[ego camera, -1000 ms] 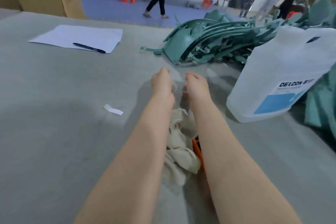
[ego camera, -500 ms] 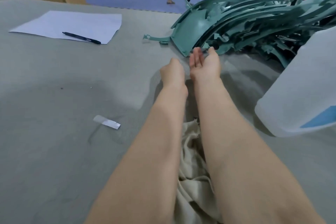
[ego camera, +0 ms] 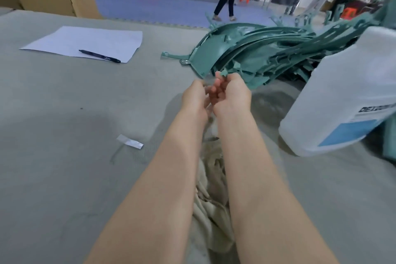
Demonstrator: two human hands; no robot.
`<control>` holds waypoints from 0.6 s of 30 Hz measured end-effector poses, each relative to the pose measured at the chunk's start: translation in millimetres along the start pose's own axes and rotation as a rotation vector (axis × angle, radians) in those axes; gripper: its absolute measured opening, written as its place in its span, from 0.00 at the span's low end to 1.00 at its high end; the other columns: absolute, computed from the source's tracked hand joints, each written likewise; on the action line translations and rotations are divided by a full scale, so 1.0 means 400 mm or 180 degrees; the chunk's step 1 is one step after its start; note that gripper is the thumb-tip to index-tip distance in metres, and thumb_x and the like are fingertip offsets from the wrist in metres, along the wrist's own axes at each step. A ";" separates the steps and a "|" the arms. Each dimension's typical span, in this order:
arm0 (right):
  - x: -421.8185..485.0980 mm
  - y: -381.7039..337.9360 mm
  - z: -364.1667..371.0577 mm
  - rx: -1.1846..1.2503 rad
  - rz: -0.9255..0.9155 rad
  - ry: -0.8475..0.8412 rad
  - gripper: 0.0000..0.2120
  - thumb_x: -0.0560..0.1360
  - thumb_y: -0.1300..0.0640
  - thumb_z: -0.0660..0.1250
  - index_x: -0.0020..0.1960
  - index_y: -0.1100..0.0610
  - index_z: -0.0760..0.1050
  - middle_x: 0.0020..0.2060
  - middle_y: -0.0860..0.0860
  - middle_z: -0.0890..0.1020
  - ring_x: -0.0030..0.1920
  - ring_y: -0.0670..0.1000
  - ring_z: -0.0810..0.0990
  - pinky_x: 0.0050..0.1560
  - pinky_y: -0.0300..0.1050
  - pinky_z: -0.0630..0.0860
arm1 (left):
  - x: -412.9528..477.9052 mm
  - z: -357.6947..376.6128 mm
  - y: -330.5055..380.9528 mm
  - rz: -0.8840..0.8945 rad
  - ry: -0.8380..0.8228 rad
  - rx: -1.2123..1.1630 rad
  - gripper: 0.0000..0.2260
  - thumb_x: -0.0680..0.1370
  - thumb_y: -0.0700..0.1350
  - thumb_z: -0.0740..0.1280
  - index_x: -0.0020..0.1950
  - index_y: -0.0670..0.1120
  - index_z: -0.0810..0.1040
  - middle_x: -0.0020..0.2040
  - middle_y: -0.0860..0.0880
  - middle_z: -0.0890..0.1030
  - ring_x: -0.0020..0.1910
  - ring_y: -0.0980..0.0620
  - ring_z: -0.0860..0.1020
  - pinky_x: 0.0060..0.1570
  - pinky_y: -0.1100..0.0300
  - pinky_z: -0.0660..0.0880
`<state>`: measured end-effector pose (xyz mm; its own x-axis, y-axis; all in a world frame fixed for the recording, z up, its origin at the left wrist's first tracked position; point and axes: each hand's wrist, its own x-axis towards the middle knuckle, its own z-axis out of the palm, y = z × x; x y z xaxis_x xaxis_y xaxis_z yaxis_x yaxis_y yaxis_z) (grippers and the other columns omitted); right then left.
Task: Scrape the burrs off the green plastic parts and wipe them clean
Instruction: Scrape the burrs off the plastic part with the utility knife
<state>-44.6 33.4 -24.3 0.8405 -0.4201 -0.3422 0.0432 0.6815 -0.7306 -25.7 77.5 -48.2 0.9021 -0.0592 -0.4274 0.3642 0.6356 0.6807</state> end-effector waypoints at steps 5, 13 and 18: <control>-0.111 -0.010 -0.013 -0.1108 -0.0724 -0.0469 0.07 0.75 0.65 0.60 0.42 0.65 0.75 0.30 0.54 0.80 0.29 0.48 0.78 0.32 0.39 0.74 | -0.084 -0.026 0.028 0.0149 -0.0415 0.0147 0.11 0.76 0.36 0.58 0.37 0.45 0.76 0.25 0.52 0.74 0.18 0.58 0.72 0.21 0.69 0.70; -0.251 0.008 -0.028 -0.2158 -0.1409 -0.0907 0.07 0.76 0.60 0.64 0.52 0.59 0.78 0.32 0.47 0.79 0.35 0.46 0.77 0.37 0.41 0.71 | -0.201 -0.104 0.014 0.0519 -0.1267 -0.0056 0.13 0.83 0.45 0.53 0.42 0.47 0.73 0.40 0.50 0.71 0.40 0.54 0.69 0.38 0.62 0.62; -0.309 0.036 -0.055 -0.1855 -0.1715 -0.1005 0.07 0.78 0.63 0.61 0.50 0.56 0.77 0.41 0.50 0.83 0.43 0.47 0.81 0.47 0.42 0.77 | -0.260 -0.133 0.016 0.1150 -0.0681 -0.0037 0.17 0.84 0.50 0.54 0.40 0.46 0.75 0.38 0.50 0.78 0.42 0.52 0.76 0.47 0.59 0.70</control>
<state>-159.7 82.0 -5.4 0.8998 -0.3527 0.2569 0.2683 -0.0169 -0.9632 -129.6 128.8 -31.1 0.9995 0.0113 -0.0285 0.0142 0.6533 0.7570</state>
